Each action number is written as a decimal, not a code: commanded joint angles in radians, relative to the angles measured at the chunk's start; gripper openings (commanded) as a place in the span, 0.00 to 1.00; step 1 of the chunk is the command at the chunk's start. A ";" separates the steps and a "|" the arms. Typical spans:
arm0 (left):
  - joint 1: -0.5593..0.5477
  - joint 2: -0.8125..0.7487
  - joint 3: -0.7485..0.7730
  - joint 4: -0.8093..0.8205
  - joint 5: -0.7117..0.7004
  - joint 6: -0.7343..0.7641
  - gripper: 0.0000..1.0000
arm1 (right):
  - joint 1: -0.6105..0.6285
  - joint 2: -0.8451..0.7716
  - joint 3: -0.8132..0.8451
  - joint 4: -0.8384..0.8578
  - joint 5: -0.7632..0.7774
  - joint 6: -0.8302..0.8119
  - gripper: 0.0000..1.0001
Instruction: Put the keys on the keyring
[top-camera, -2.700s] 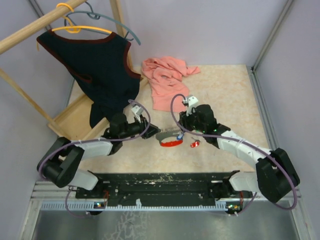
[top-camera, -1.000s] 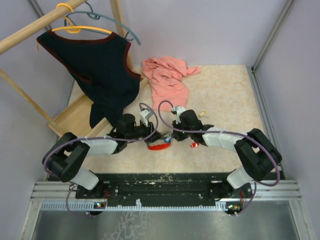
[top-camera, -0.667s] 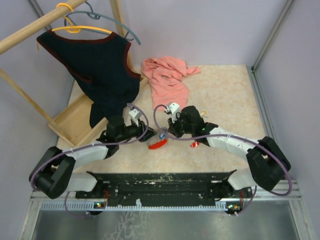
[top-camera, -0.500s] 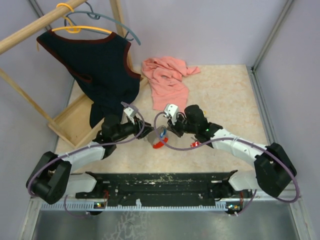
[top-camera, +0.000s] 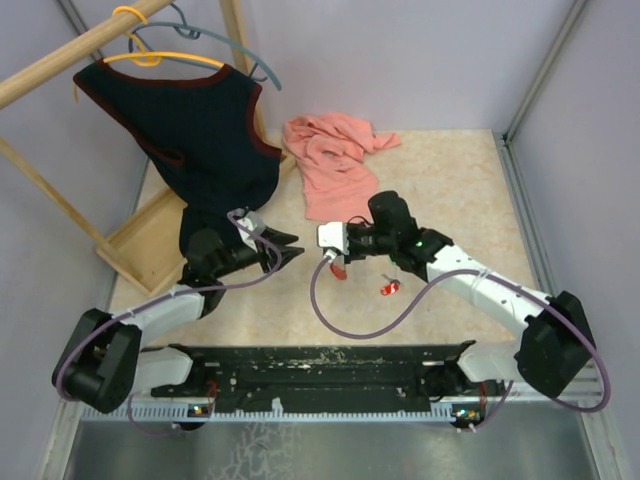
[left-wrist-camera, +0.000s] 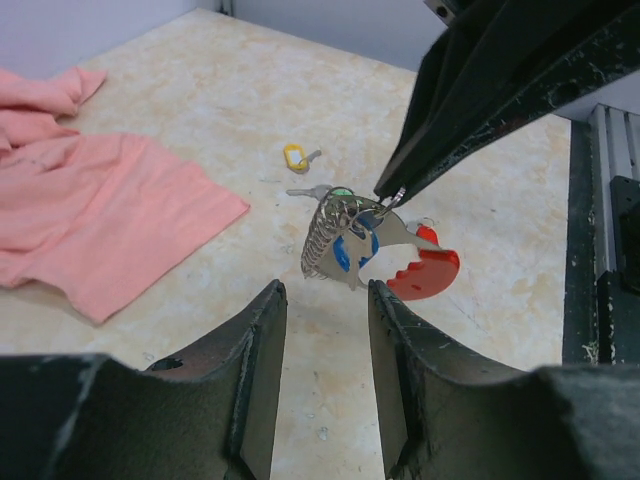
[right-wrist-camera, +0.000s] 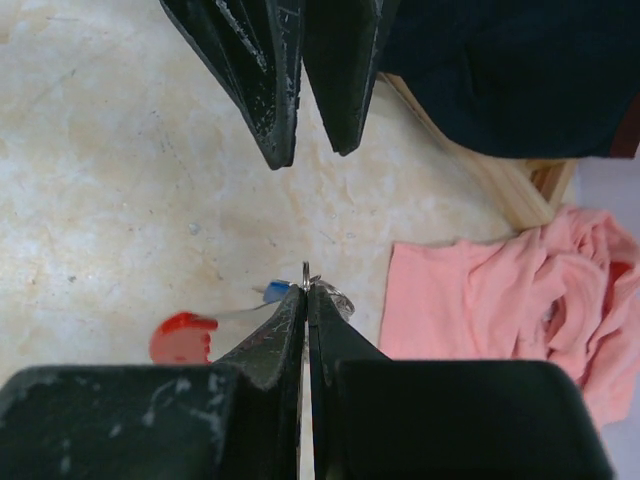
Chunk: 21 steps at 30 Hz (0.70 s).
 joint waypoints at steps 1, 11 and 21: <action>0.031 0.010 0.035 0.058 0.164 0.111 0.45 | 0.004 0.030 0.120 -0.093 -0.098 -0.196 0.00; 0.053 0.153 0.103 -0.004 0.364 0.223 0.48 | 0.004 0.059 0.101 -0.102 -0.172 -0.204 0.00; 0.018 0.096 0.011 0.112 0.240 0.094 0.54 | 0.010 0.045 0.048 -0.021 -0.199 -0.111 0.00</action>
